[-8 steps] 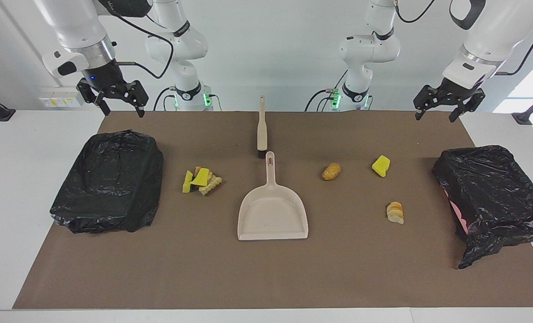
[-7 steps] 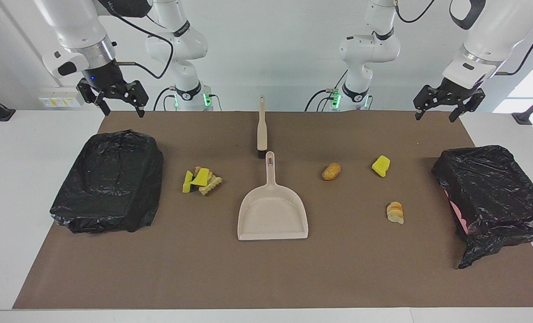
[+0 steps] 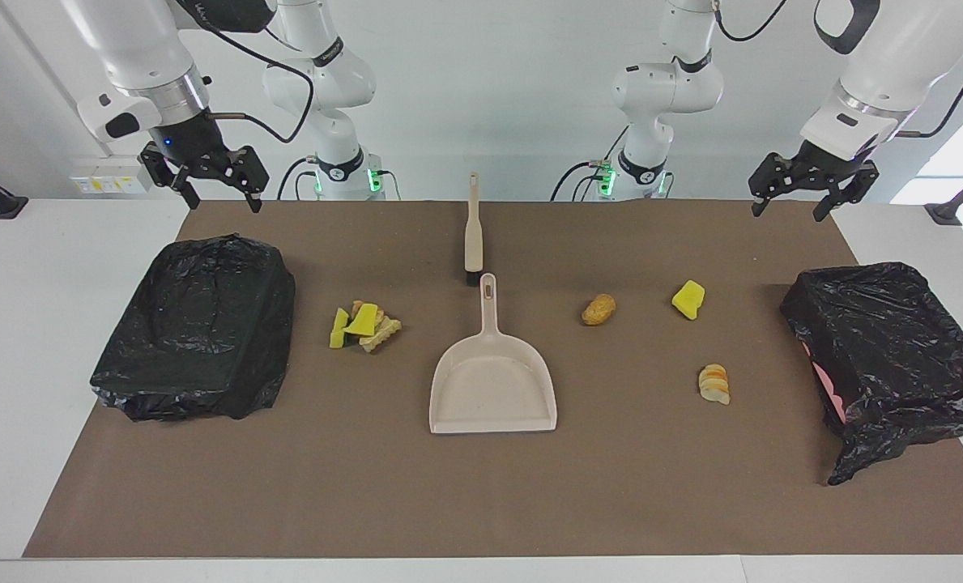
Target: Sweep and dump trash in bin
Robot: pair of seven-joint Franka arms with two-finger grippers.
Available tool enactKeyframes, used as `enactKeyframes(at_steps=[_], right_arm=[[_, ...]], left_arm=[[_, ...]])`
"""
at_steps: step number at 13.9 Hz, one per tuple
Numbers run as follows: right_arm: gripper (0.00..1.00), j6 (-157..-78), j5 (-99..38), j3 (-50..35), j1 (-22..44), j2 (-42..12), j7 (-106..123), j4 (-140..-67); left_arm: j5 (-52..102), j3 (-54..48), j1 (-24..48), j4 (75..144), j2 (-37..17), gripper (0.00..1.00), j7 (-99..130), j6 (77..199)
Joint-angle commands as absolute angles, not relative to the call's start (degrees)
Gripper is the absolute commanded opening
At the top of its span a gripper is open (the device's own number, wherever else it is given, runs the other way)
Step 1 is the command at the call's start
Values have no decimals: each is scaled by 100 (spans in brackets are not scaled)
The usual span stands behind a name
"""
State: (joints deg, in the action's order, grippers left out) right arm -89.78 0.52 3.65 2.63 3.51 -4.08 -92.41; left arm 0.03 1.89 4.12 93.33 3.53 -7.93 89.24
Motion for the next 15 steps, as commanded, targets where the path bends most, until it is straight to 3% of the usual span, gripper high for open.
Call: enactKeyframes(at_steps=[1, 8, 15], right_arm=[[100, -9018, -44, 369, 220, 431, -281, -9343], [100, -9026, -79, 369, 229, 413, -281, -9325], [100, -9026, -79, 369, 220, 413, -281, -9325]], left_arm=[[88, 255, 510, 9518, 457, 100, -879, 8974], [97, 202, 931, 10185, 571, 100, -844, 9131], [245, 202, 1730, 11398, 905, 100, -738, 10185]])
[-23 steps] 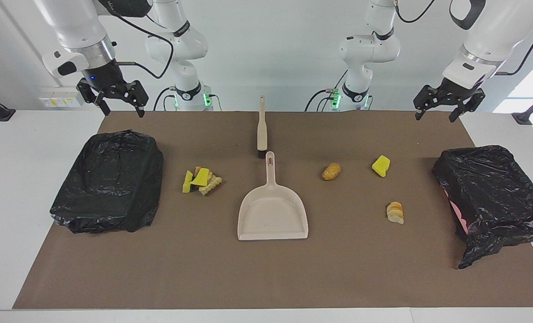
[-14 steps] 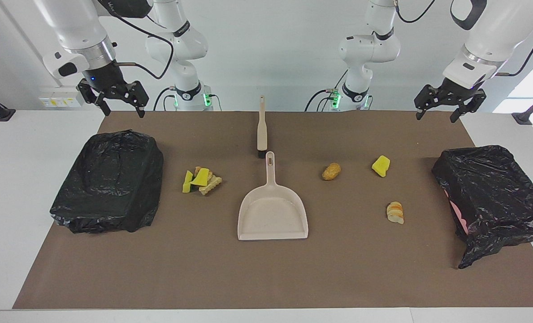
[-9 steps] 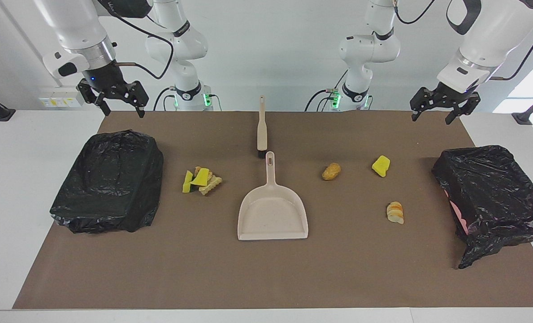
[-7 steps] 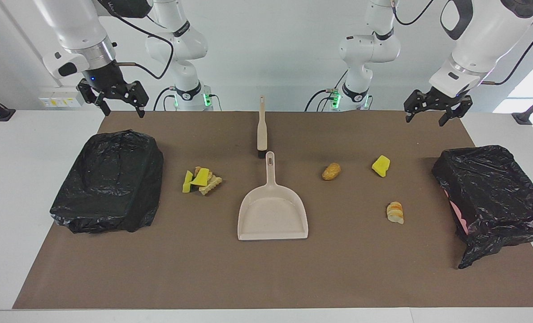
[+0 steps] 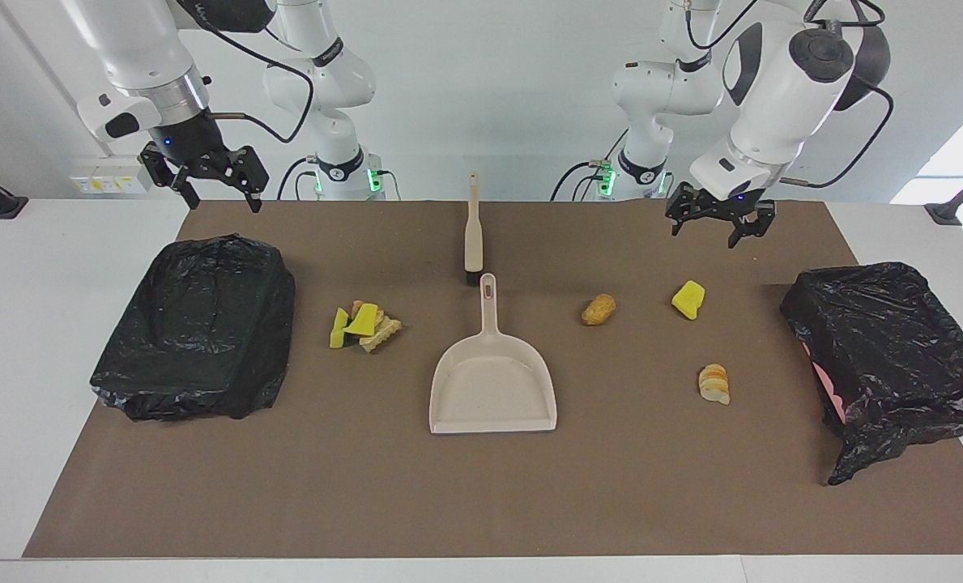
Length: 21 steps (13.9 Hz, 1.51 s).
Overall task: Sweep and dump trash in bin
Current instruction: 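Reach the left gripper toward the beige brush handle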
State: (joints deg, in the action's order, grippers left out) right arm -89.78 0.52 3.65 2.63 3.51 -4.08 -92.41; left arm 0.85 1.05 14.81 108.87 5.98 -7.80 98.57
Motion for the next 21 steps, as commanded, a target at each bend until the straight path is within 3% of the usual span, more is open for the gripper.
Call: enactKeyframes(at_steps=[1, 8, 21], right_arm=[[100, -9026, -79, 369, 220, 404, -281, -9325], [100, -9026, -79, 369, 228, 404, -281, -9325], [100, -9018, -79, 369, 228, 413, -281, -9325]], left_arm=[[272, 202, 1853, 11530, 931, 100, -616, 10291], [299, 202, 3154, 12488, 1195, 100, 939, 11126], [299, 193, 5886, 13377, 1099, 100, 4113, 12656]])
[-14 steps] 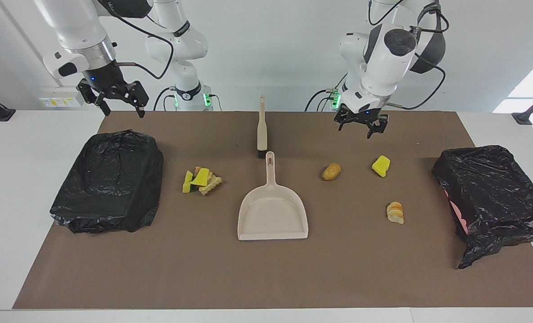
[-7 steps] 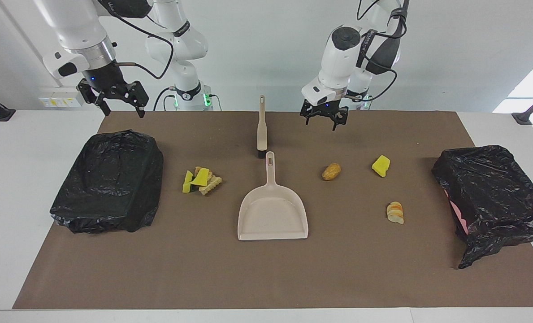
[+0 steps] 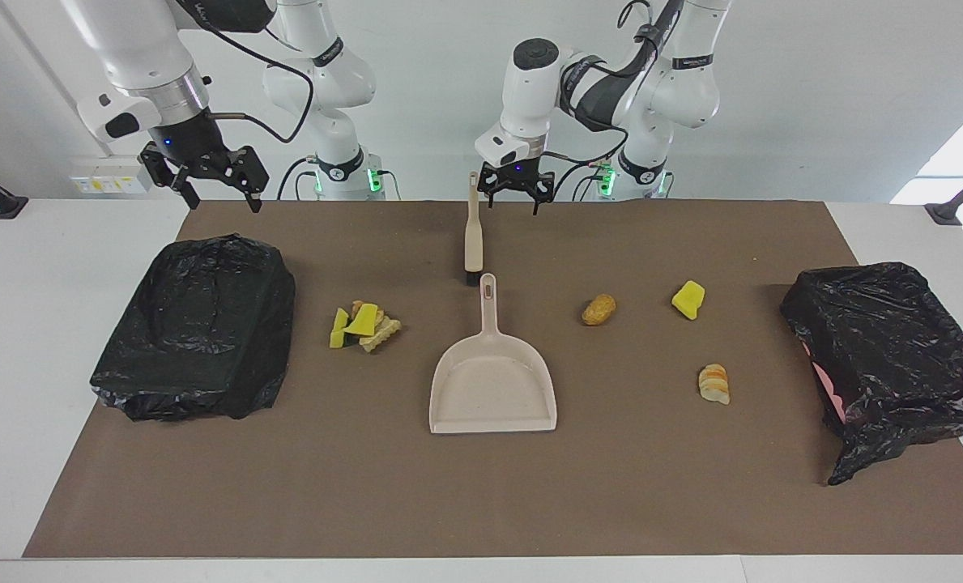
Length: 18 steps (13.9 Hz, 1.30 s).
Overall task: Sweep and dump trash in bin
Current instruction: 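Grasp the beige brush handle with the left gripper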
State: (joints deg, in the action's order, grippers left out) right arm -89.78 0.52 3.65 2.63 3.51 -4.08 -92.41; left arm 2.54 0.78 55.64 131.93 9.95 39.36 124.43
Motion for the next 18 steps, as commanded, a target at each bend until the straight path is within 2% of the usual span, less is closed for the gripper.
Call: enactKeyframes(at_steps=[1, 4, 7, 9, 14, 15, 18], right_arm=[[100, -9018, -79, 369, 229, 413, -281, -9325], [100, -9018, -79, 369, 220, 413, -281, -9325], [100, -9018, -79, 369, 220, 413, -281, -9325], [100, -9018, -79, 369, 220, 413, -281, -9325], [100, -9018, -79, 369, 220, 404, -281, -9325], [100, -9018, -79, 369, 220, 413, -281, -9325], [100, -9018, -79, 369, 220, 413, -281, -9325]], left_arm=[[299, 202, 6219, 13412, 986, 100, 4296, 12804], [299, 202, 6653, 13649, 722, 100, 5018, 13525], [290, 202, 7117, 13667, 388, 100, 5264, 13666], [290, 211, 7373, 13667, -68, 100, 5334, 14183], [281, 246, 7295, 13606, 8, 100, 5300, 13915], [264, 246, 7286, 13588, 87, 96, 5291, 13756], [237, 255, 7277, 13597, 184, 72, 5282, 13667]])
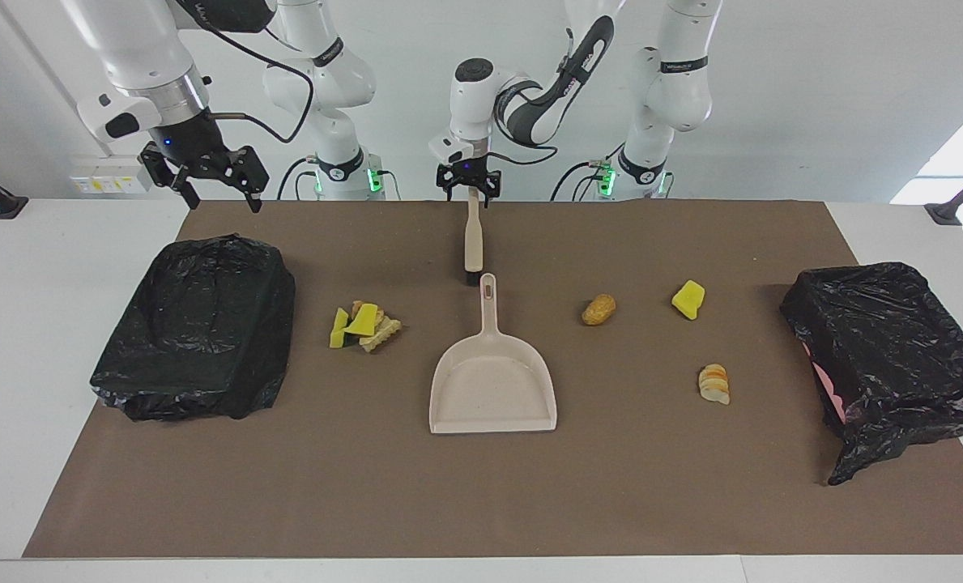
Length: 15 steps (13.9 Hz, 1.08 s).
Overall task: Sweep and dump trash in bin
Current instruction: 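Grasp the beige brush handle with the left gripper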
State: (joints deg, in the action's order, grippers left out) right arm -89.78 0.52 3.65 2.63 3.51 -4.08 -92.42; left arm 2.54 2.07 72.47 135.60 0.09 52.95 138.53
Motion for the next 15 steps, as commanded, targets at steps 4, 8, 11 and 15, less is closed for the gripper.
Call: enactKeyframes(at_steps=[4, 8, 11, 15], right_arm=[[100, -9018, -79, 369, 220, 413, -281, -9325], [100, -9018, -79, 369, 228, 413, -281, -9325], [100, -9018, -79, 369, 220, 404, -281, -9325], [100, -8896, -79, 326, 237, 430, -255, -9325]], left_arm=[[211, 255, 7225, 13588, 184, 47, 5282, 13667], [211, 264, 7068, 13544, 219, 0, 5265, 13641], [211, 264, 6742, 13106, 438, 0, 5282, 12774], [185, 272, 6163, 12753, 825, 0, 5256, 11920]])
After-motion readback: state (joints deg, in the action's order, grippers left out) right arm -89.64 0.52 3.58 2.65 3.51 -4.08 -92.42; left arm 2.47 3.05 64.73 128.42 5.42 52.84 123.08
